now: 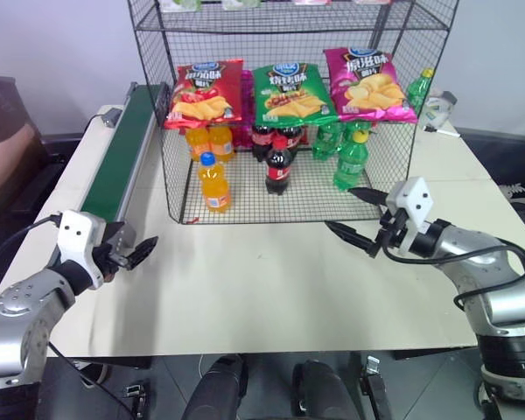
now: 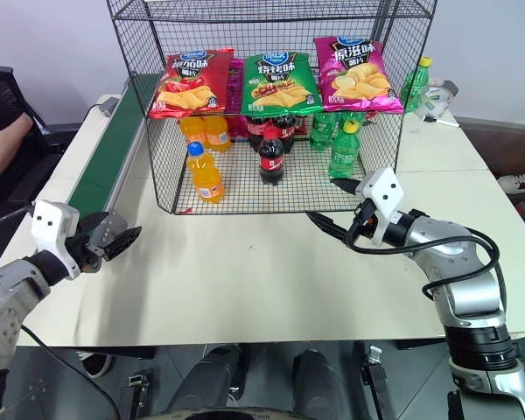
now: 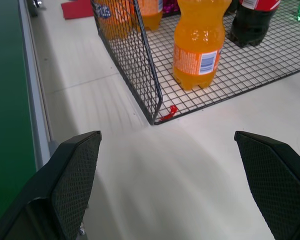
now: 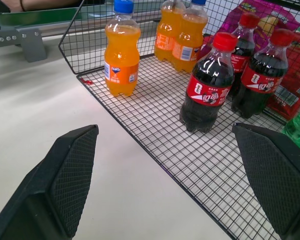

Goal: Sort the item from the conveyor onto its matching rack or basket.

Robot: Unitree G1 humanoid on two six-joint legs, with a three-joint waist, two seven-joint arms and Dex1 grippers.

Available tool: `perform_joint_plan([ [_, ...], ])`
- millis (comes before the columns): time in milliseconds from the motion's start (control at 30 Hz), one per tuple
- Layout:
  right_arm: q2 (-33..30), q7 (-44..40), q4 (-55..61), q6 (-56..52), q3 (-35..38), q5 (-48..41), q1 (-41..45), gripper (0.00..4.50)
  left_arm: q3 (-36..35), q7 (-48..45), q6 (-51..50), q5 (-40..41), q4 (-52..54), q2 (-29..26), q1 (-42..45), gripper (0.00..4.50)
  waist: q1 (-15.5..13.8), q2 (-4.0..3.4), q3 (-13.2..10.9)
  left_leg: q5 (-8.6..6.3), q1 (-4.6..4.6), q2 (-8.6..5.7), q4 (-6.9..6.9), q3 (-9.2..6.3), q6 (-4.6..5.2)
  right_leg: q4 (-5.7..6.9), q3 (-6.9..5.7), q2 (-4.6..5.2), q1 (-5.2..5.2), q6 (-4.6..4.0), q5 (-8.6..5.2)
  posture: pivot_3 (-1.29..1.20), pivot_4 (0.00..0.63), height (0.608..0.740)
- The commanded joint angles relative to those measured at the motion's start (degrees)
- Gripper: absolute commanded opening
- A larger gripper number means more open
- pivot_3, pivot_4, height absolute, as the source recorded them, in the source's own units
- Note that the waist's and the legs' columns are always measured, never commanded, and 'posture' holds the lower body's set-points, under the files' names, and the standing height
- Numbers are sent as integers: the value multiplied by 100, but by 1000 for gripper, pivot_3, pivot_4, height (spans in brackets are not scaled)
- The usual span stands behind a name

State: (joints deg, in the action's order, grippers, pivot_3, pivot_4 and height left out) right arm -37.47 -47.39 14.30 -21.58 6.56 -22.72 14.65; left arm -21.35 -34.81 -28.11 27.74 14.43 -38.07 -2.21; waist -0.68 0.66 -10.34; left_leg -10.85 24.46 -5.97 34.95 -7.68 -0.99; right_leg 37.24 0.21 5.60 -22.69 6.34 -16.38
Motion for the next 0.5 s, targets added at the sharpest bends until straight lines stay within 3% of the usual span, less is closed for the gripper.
perform_joint_plan([
  [33, -12, -13, 30, 148, 52, -8, 101, 4500, -242, -10, 160, -32, 74, -80, 12, 4464, 0, 0, 0, 0, 0, 0, 0, 0, 0, 0, 0, 0, 0, 0, 0, 0, 150, 740],
  [500, 15, 3, 17, 236, 25, 12, 99, 4500, -226, -32, 24, 35, 115, -131, 88, 4464, 0, 0, 0, 0, 0, 0, 0, 0, 0, -1, 0, 0, -1, 0, 0, 0, 150, 740],
])
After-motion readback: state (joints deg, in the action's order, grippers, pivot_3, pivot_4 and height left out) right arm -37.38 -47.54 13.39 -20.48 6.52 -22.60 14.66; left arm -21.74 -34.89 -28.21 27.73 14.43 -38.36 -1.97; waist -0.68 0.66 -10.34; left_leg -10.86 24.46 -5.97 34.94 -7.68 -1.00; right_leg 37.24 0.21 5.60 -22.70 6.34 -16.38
